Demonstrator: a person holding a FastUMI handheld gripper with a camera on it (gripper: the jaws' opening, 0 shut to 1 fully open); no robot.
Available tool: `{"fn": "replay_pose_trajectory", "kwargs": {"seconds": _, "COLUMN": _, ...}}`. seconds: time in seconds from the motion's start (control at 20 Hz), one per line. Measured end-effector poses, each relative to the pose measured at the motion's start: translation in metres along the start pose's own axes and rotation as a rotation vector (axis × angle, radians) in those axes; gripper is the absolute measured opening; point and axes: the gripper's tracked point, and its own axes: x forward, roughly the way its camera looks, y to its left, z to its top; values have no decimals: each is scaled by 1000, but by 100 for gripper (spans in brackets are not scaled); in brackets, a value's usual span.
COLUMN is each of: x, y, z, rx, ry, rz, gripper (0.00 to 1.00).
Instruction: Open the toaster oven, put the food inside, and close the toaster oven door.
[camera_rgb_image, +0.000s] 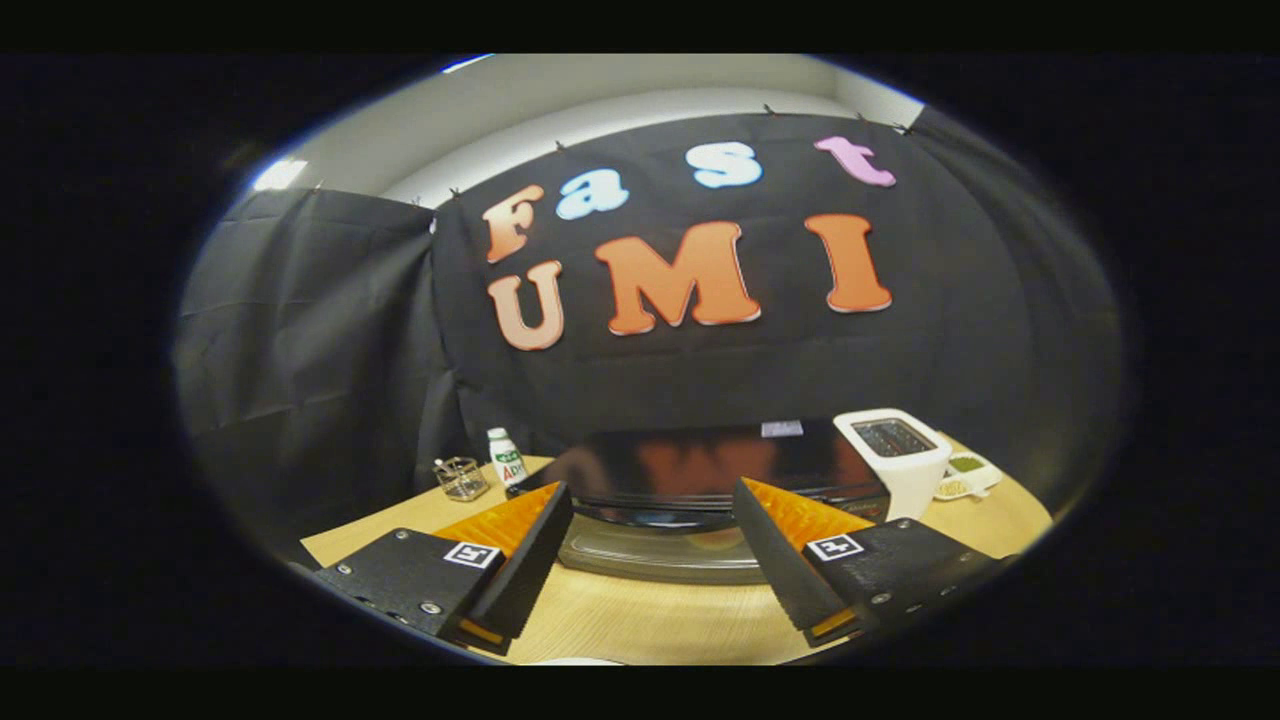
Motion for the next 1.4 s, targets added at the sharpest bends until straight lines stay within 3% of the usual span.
{"fn": "replay_pose_trajectory", "kwargs": {"seconds": 0.1, "x": -26, "y": 10, "z": 34, "rx": -53, "ry": -81, "rz": 9, "gripper": 95}}
{"fn": "replay_pose_trajectory", "kwargs": {"seconds": 0.35, "x": -91, "y": 29, "z": 68, "rx": -160, "ry": -143, "rz": 30, "gripper": 98}}
{"fn": "replay_pose_trajectory", "kwargs": {"seconds": 0.65, "x": -153, "y": 28, "z": 114, "rx": -185, "ry": -291, "rz": -18, "gripper": 99}}
{"fn": "replay_pose_trajectory", "kwargs": {"seconds": 1.4, "x": -189, "y": 4, "z": 155, "rx": -124, "ry": -371, "rz": -99, "gripper": 99}}
